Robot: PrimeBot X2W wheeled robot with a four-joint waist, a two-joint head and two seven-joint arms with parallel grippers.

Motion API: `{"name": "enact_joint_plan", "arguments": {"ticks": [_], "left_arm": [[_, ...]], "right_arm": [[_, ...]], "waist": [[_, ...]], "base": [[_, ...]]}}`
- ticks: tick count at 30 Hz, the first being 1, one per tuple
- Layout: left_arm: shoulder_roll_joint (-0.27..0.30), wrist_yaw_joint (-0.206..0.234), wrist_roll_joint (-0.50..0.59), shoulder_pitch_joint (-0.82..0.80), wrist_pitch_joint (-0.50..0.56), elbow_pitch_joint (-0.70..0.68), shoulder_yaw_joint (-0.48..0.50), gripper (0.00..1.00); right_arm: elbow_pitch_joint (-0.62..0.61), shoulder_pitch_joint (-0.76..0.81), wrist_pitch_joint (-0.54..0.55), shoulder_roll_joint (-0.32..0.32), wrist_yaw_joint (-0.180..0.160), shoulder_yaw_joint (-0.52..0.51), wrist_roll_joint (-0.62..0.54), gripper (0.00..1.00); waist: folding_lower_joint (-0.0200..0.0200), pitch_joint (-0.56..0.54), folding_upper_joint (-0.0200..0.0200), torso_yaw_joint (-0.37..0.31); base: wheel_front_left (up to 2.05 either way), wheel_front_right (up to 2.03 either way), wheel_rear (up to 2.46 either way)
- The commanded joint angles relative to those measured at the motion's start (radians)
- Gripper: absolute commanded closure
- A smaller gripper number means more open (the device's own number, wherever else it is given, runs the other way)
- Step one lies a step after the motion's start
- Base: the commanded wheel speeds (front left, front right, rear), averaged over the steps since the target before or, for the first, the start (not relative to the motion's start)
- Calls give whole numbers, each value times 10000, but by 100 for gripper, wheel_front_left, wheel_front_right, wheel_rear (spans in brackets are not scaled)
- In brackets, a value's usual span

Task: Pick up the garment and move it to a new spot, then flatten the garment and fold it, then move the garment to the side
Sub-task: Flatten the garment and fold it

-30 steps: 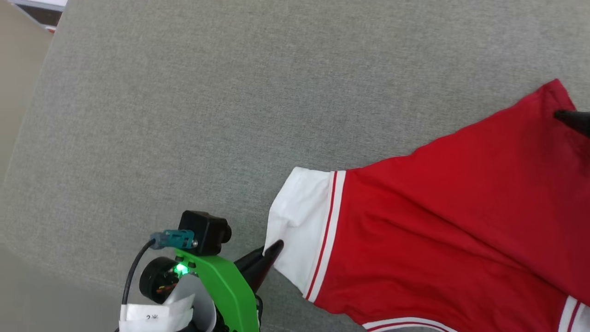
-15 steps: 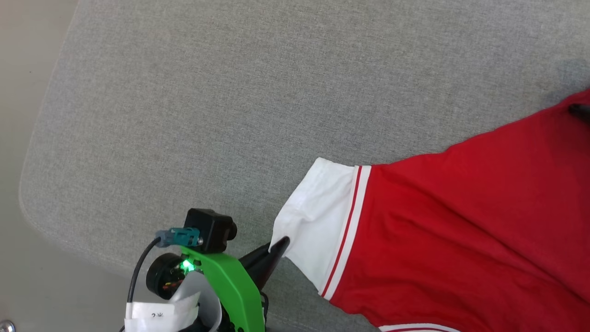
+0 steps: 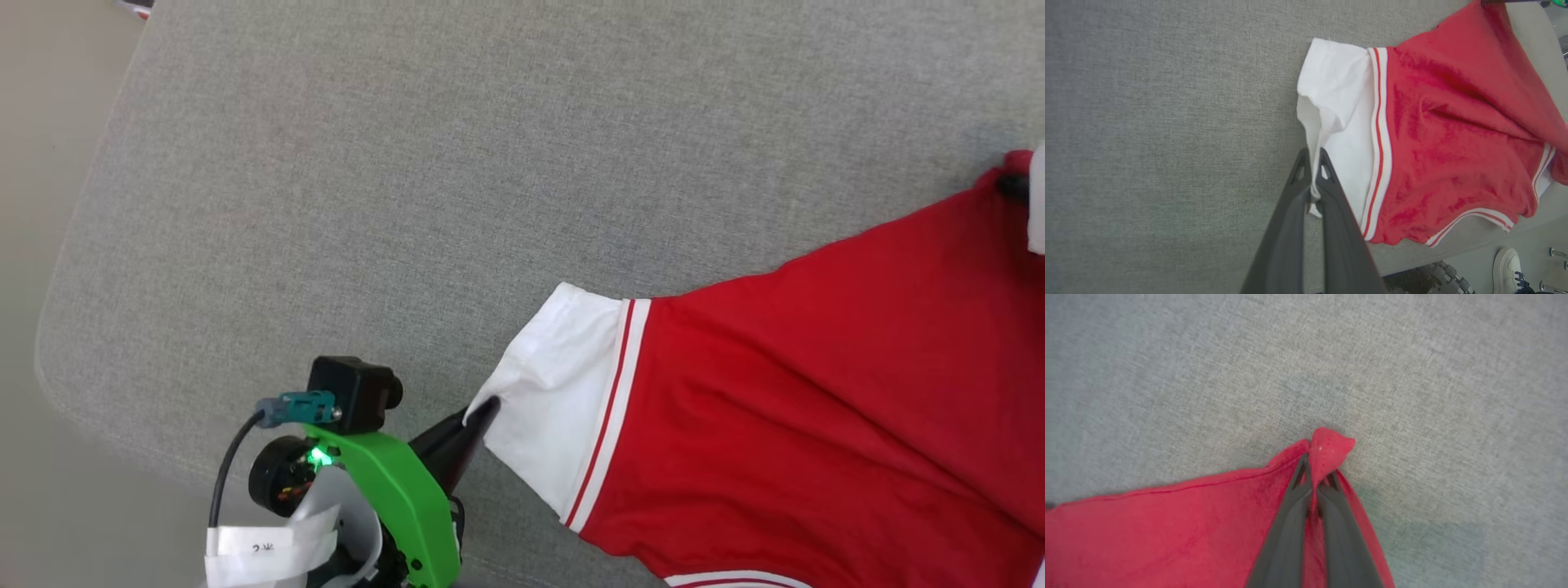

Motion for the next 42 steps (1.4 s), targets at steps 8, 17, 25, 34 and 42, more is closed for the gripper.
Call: {"name": "enact_joint_plan", "arguments": {"ticks": [8,17,25,34,42], "left_arm": [[100,-9,16,-330,-595,-29,542,100],[285,276,181,-540,-1125,-280,1295,100],[497,606,514,-1053,-1479,-683,1984,100],[302,1151,963,-2354,-2174,-936,2858,100],[52,1166,1359,-3568,-2913,-839,3080,100]], "right_arm": [[195,74,-1620,171,-6,108,437,100],[-16,409,-3058,8,-6,30,920,100],[-779,848,-4029,-107,-6,-307,1229,100],[-2103,1571,-4839,70,-6,-1071,1105,100],[-3347,2063,-5276,705,-6,-1826,633,100]], "waist": [[0,-1260,-1,-770],[0,-2440,-1,-1802],[0,-3182,-1,-2823],[0,-3753,-1,-3688],[0,-3999,-1,-4091]], "base": [[0,0,0],[0,0,0],[0,0,0],[0,0,0],[0,0,0]]}}
